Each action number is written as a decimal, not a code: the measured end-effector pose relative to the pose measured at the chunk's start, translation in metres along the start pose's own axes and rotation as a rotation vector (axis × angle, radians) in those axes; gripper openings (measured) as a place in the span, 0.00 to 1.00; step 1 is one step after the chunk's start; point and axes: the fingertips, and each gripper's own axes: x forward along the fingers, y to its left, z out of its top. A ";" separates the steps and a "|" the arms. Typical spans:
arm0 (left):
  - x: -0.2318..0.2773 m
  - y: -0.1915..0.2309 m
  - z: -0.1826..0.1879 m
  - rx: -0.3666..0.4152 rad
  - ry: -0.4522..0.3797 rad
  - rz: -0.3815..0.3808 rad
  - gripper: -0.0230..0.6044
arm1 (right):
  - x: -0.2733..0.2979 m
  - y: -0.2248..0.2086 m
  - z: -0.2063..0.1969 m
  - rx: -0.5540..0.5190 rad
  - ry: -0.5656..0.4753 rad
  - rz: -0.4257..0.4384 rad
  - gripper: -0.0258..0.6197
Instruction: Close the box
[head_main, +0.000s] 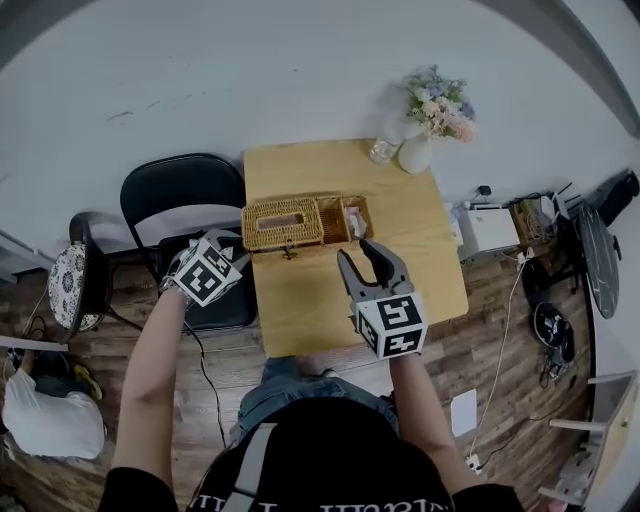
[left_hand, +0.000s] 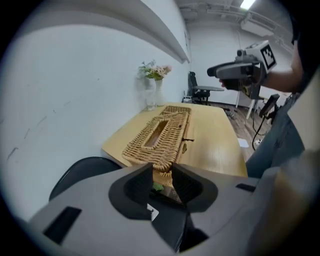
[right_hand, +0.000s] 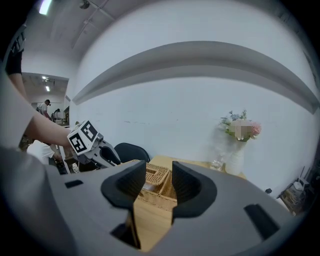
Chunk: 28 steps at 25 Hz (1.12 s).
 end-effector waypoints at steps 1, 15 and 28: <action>0.004 -0.002 -0.004 0.021 0.023 0.017 0.22 | -0.003 -0.003 -0.001 -0.003 0.000 0.001 0.31; 0.028 -0.015 -0.025 0.069 0.195 0.230 0.23 | -0.050 -0.015 -0.013 -0.016 -0.016 0.024 0.31; -0.006 -0.068 0.016 -0.097 0.066 0.300 0.31 | -0.091 -0.016 -0.029 0.030 -0.039 0.093 0.31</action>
